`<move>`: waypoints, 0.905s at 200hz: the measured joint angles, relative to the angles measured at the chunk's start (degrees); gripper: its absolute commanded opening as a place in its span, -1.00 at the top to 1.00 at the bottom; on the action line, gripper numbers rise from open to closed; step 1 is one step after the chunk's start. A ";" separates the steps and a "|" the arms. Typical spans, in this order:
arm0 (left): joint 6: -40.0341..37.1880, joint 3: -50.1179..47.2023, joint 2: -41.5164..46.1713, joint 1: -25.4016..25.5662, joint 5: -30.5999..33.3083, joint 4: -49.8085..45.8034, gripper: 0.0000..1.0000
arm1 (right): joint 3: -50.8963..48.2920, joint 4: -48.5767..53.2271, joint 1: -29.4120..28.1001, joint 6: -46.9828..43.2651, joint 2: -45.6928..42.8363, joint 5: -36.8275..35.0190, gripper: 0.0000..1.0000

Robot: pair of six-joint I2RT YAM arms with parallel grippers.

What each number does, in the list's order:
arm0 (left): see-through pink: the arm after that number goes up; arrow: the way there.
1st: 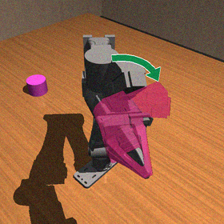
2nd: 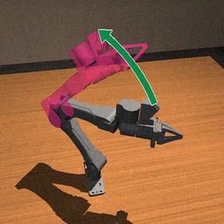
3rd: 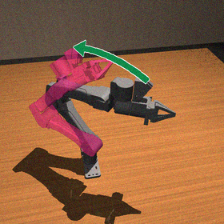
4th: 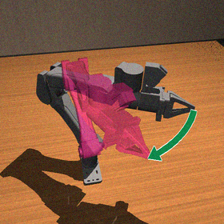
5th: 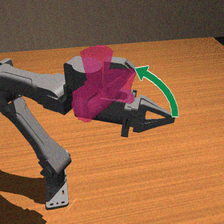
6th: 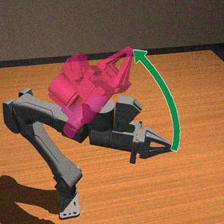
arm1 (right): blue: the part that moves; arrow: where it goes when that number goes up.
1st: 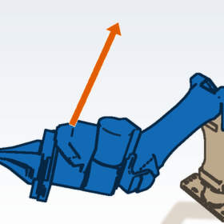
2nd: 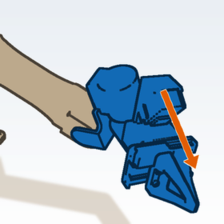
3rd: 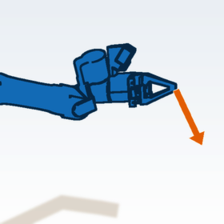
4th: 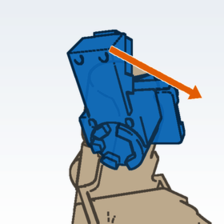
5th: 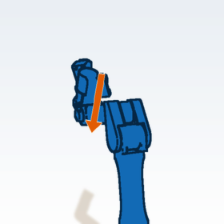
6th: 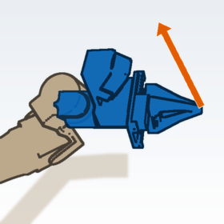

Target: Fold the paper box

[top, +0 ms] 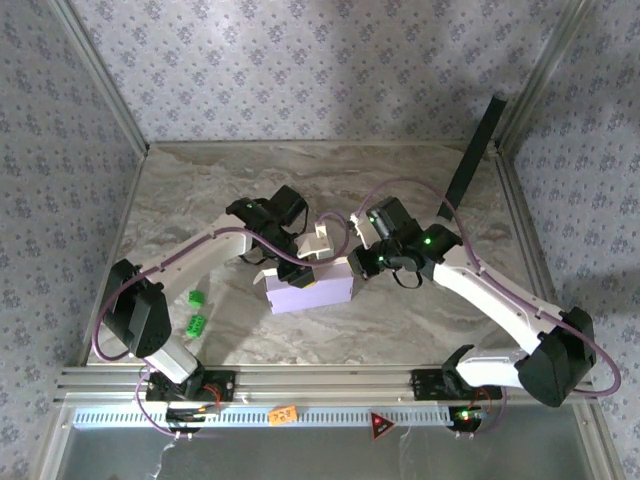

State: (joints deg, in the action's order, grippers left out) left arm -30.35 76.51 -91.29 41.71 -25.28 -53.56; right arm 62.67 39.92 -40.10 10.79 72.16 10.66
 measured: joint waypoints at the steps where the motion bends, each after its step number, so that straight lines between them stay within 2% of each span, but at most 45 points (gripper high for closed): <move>1: 0.00 0.00 0.00 0.00 0.00 0.00 0.33 | 0.02 0.07 -0.07 0.04 0.00 -0.09 0.79; 68: 1.05 0.00 0.00 0.09 0.31 0.20 0.33 | 0.39 0.22 -4.44 11.02 -0.02 -8.59 0.96; 116: 1.49 0.00 0.00 0.31 0.61 0.24 0.33 | 0.37 -0.11 -7.91 19.61 -0.04 -14.47 0.98; 181: 1.73 0.00 0.00 0.31 1.25 1.07 0.33 | -1.75 -2.62 -10.67 23.04 -0.79 -20.63 1.00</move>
State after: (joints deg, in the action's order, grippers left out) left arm -28.62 76.51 -91.29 42.02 -24.03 -52.49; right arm 60.93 37.30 -50.76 33.82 71.37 -9.98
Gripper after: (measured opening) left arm 0.337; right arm 0.052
